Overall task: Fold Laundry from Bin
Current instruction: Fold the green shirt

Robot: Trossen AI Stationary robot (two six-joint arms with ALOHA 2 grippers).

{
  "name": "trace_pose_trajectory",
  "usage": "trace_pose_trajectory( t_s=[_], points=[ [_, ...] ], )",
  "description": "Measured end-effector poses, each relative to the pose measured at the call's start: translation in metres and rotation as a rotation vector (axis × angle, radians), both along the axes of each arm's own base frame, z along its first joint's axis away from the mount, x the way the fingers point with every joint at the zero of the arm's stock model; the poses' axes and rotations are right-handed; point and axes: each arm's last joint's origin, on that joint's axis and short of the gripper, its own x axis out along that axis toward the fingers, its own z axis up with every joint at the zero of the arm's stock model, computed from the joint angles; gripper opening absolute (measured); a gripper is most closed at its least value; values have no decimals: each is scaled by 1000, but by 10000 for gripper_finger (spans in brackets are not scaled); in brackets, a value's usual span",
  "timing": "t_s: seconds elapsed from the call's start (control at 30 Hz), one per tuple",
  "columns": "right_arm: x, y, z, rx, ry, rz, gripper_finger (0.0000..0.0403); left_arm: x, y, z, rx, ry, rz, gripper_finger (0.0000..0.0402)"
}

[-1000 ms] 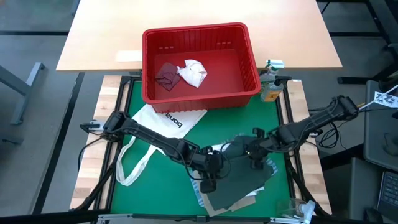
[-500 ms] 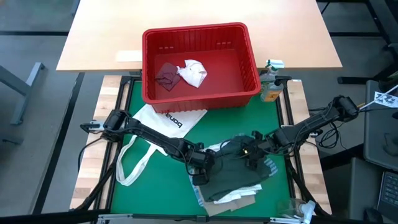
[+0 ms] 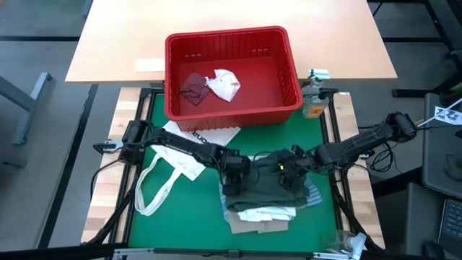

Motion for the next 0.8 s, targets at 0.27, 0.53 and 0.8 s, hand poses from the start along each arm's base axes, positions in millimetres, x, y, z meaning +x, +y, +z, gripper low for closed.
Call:
trace_pose_trajectory(
  t_s=[0.27,0.53,0.8],
  points=[
    [13,-25,20,-29,-17,47,136,-17,38,41,6,-16,44,124],
    [12,-26,70,-21,-74,109,136,-41,40,91,-63,-115,53,124],
    [9,-22,85,119,-90,198,136,-40,14,112,-200,-261,142,124]
  ],
)
